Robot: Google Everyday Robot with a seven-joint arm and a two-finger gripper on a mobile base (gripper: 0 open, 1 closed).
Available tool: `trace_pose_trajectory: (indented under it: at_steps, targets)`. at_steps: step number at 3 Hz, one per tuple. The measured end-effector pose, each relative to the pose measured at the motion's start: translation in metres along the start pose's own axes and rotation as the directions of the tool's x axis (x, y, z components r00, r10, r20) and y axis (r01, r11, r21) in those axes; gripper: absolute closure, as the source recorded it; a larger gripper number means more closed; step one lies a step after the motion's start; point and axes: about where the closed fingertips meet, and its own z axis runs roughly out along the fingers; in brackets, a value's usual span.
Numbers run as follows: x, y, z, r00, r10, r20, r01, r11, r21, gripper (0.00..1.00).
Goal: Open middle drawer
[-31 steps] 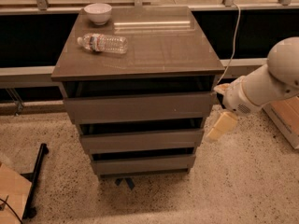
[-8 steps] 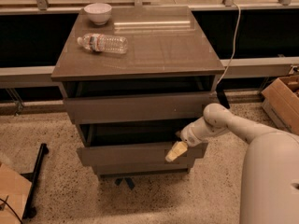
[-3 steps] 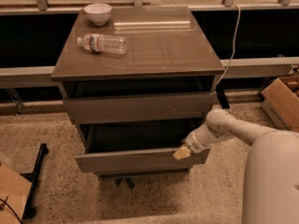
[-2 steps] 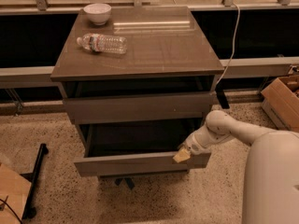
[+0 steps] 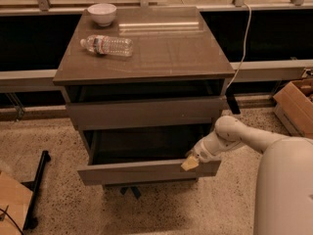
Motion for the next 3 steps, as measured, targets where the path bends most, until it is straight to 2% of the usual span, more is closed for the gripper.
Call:
trace_pose_trajectory:
  at_steps: [1, 3]
  targets:
    - [0.0217, 0.0182, -0.0047, 0.999, 0.048, 0.012, -0.048, 0.9988, -0.005, 0.59]
    - [0.0241, 0.0211, -0.0079, 0.998, 0.064, 0.018, -0.064, 0.9980, -0.005, 0.13]
